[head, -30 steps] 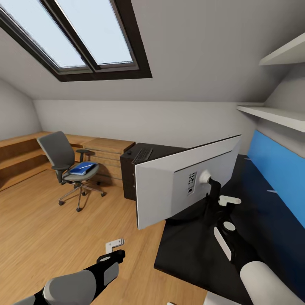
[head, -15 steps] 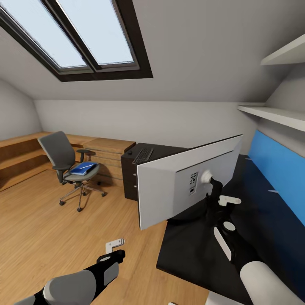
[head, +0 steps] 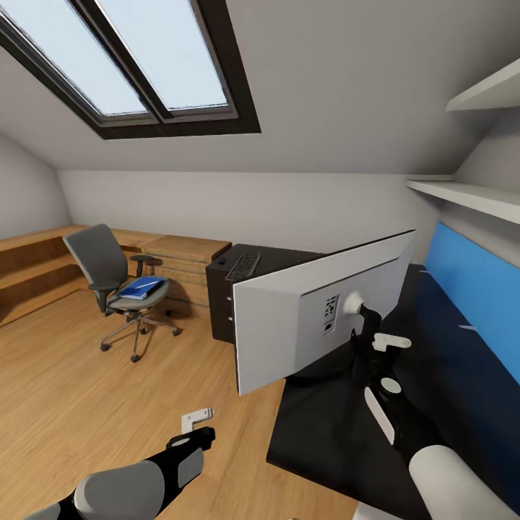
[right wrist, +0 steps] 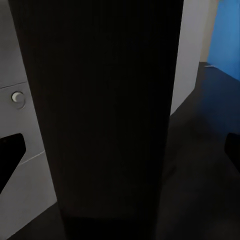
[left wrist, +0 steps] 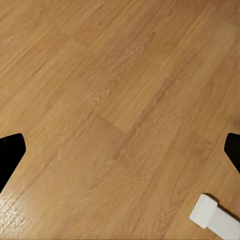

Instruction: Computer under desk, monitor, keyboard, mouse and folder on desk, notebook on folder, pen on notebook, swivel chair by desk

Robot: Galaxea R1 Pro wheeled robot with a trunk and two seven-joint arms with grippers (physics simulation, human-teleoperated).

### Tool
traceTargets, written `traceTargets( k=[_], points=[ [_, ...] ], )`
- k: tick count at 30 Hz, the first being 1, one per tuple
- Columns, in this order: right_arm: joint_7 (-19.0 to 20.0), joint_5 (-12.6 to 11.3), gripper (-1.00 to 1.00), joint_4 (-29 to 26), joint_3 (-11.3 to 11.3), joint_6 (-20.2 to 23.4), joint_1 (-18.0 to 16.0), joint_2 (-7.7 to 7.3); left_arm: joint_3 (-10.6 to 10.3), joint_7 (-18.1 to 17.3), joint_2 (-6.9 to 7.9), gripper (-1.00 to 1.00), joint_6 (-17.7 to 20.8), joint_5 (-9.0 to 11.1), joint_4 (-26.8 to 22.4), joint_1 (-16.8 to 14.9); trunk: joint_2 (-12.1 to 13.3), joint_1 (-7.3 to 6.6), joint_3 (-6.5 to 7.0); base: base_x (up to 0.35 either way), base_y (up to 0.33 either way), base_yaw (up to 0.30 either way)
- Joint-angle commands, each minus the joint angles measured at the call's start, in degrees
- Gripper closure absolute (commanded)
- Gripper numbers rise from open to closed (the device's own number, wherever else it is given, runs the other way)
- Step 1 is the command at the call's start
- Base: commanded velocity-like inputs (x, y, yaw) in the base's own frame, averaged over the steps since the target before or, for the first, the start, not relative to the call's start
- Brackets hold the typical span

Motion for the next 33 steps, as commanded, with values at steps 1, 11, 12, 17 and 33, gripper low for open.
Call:
traceTargets(
  k=[1,11,12,17,33],
  points=[
    [-0.36,-0.59,-1.00,0.03,0.38,-0.28,-0.05,-0.08,-0.48,0.35,0.03,-1.00,-0.32,0.50,-0.22,-0.07,-0.04,0.00,-0.07,0.005,0.000,0.000],
    [-0.37,-0.59,-1.00,-0.02,0.35,-0.27,-0.05,-0.08,-0.48,0.36,0.03,-1.00,-0.32,0.50,-0.29,-0.07,-0.04,0.00,-0.07,0.001,0.000,0.000],
    [-0.39,-0.59,1.00,-0.03,0.35,-0.25,-0.05,-0.08,-0.49,0.36,0.03,-1.00,-0.32,0.50,-0.30,-0.07,-0.04,0.00,-0.07,0.000,0.000,0.000],
    [-0.45,-0.59,1.00,-0.02,0.32,-0.27,-0.05,-0.08,-0.49,0.36,0.03,-1.00,-0.32,0.50,-0.34,-0.07,-0.04,0.00,-0.07,0.000,0.000,0.000],
    [-0.46,-0.59,1.00,0.05,0.31,-0.28,-0.05,-0.08,-0.48,0.36,0.03,-1.00,-0.42,0.50,-0.33,-0.07,-0.04,0.00,-0.07,0.000,0.000,0.000]
  ],
)
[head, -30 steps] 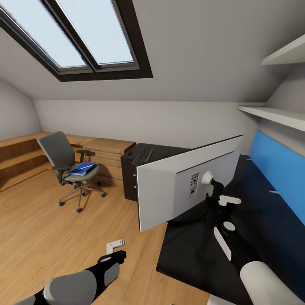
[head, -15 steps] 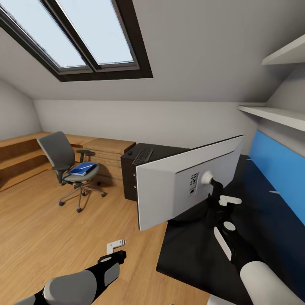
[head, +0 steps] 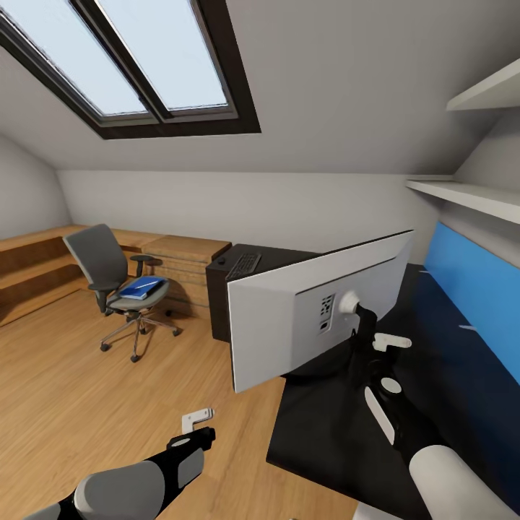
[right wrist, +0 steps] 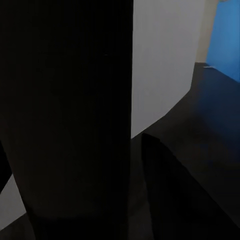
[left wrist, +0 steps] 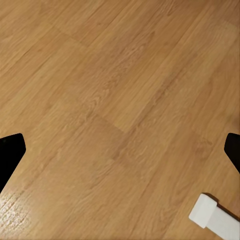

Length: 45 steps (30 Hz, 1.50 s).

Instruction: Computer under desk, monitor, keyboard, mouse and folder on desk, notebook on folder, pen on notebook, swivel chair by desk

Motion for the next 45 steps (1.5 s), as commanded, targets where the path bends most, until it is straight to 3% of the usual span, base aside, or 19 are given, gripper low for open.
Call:
traceTargets(
  k=[1,17,25,26,29,32,35,45],
  points=[
    [-0.24,-1.00,1.00,0.07,0.40,-0.36,-0.04,-0.11,-0.49,0.35,0.03,-1.00,-0.35,0.50,-0.21,-0.07,-0.04,0.00,-0.07,0.000,0.000,0.000],
    [-0.24,-0.91,1.00,0.10,0.40,-0.44,-0.03,-0.15,-0.05,0.23,0.24,-1.00,-0.47,0.50,0.99,-0.14,-0.04,0.00,-0.07,0.000,0.000,0.000],
    [-0.27,-0.91,1.00,0.21,0.40,-0.32,-0.04,-0.10,0.07,0.23,-0.16,-1.00,-0.43,0.50,1.66,-6.87,-0.04,0.00,-0.07,0.000,0.000,0.000],
    [-0.31,-0.91,1.00,0.24,0.40,-0.21,-0.04,-0.11,-0.12,0.52,-1.38,-1.00,-0.65,0.50,1.68,-7.91,-0.04,0.00,-0.07,0.000,0.000,0.000],
    [-0.32,-0.93,1.00,0.24,0.40,-0.13,-0.04,-0.15,-0.57,0.64,-2.03,-1.00,-3.40,0.50,1.64,-8.26,-0.04,0.00,-0.07,0.000,0.000,0.000],
    [-0.32,-0.94,1.00,0.25,0.40,-0.11,-0.04,-0.14,-0.90,1.39,-2.21,-1.00,-7.34,0.50,1.63,-8.38,-0.04,0.00,-0.07,0.000,0.000,0.000],
    [-0.32,-0.97,1.00,0.25,0.35,-0.10,-0.04,-0.16,-0.98,2.94,-2.20,-1.00,-8.50,0.50,1.63,-8.41,-0.04,0.00,-0.07,0.000,0.000,0.000],
    [-0.32,-1.00,1.00,0.25,0.32,-0.10,-0.04,-0.18,-1.00,3.99,-1.71,-1.00,-8.69,0.50,1.55,-8.42,-0.04,0.00,-0.07,0.000,0.000,0.000]
  ],
)
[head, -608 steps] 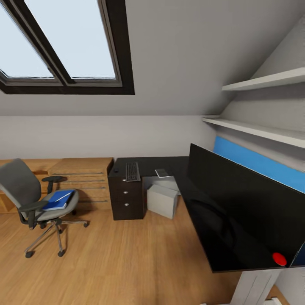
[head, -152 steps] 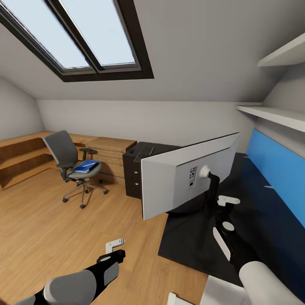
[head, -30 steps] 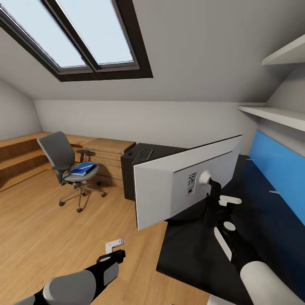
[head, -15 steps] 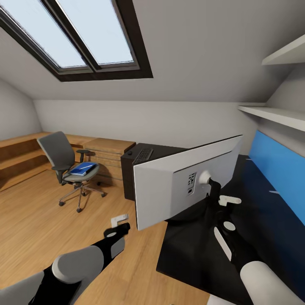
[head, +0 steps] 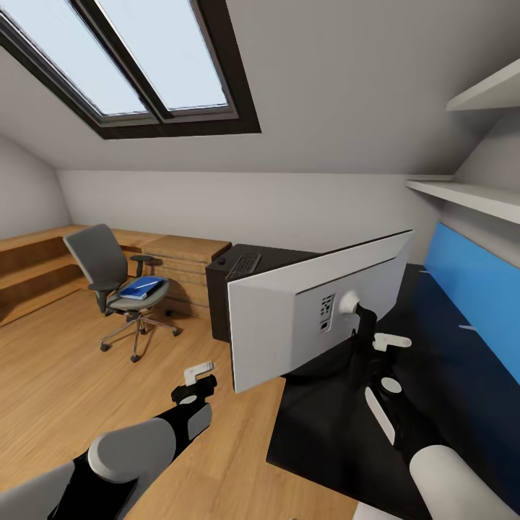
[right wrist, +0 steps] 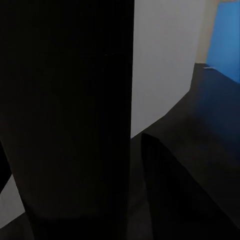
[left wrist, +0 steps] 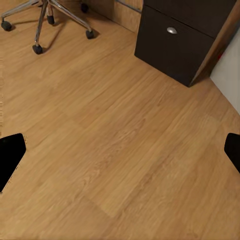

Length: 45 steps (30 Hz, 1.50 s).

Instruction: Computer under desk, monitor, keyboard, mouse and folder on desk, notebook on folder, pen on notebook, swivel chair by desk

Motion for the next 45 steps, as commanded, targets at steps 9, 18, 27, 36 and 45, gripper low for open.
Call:
traceTargets(
  k=[9,18,27,36,45],
  points=[
    [-0.52,-1.63,1.00,0.43,0.32,-0.48,-0.03,-0.99,-0.51,0.36,8.43,-1.00,-1.59,0.41,-8.92,-0.06,-0.04,0.00,-0.08,0.000,0.000,0.000],
    [-0.52,-1.63,1.00,0.64,0.36,-0.59,-0.03,-1.08,-0.66,0.36,9.57,-1.00,-3.16,0.41,-11.48,-0.05,-0.04,0.00,-0.08,0.024,-0.214,0.000],
    [-0.52,-1.71,1.00,0.57,0.29,-0.59,-0.03,-1.15,-0.69,0.36,9.66,-1.00,-3.19,0.41,-11.56,-0.06,-0.04,0.00,-0.08,0.004,-0.149,0.000],
    [-0.52,-1.64,1.00,0.62,0.29,-0.59,-0.03,-1.16,-0.69,0.36,9.67,-1.00,-3.03,0.41,-11.56,-0.03,-0.04,0.00,-0.08,0.000,-0.270,0.000],
    [-0.52,-1.63,1.00,0.73,0.29,-0.50,-0.03,-1.23,-0.69,0.36,9.77,-1.00,-3.03,0.41,-11.56,-0.04,-0.04,0.00,-0.08,0.000,-0.021,0.000]
  ],
)
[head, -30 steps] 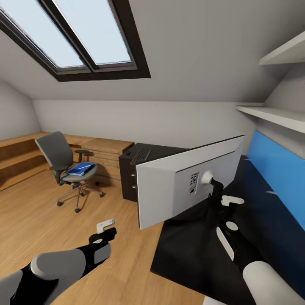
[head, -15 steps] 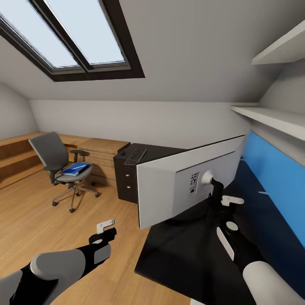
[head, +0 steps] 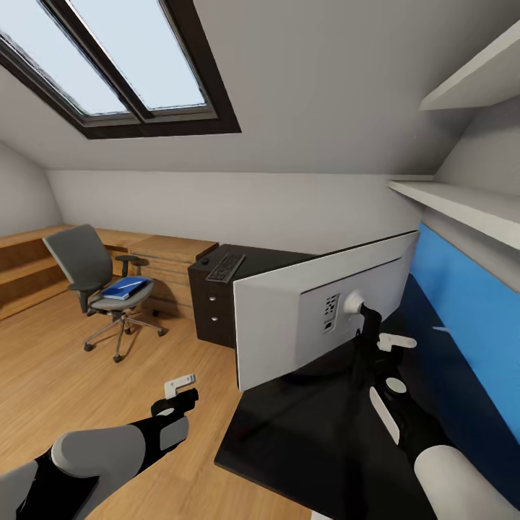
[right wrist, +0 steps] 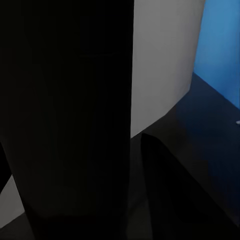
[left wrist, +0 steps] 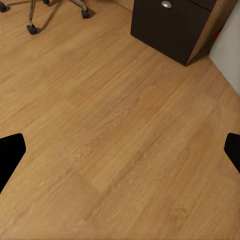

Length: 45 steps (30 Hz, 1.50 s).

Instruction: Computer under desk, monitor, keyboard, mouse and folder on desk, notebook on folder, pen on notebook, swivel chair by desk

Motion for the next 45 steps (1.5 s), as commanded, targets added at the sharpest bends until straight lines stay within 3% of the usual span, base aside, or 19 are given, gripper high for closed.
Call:
traceTargets(
  k=[1,38,45],
  points=[
    [-0.63,-0.60,1.00,0.66,0.46,-0.56,-0.02,-0.13,-0.46,0.31,0.10,-1.00,-0.40,0.37,-0.28,-0.10,-0.04,0.01,-0.08,0.000,-0.002,0.000],
    [-1.25,-0.39,1.00,0.55,0.54,-0.94,0.75,-0.05,-0.38,0.29,0.45,-1.00,-0.42,0.37,-0.21,-0.12,-0.04,0.01,-0.08,0.000,0.000,-0.004],
    [-1.25,-0.42,1.00,0.57,0.54,-0.94,0.75,-0.05,-0.40,0.23,0.60,-1.00,-0.39,0.37,-0.19,-0.12,-0.04,0.01,-0.08,0.000,0.183,-0.111]
  ],
)
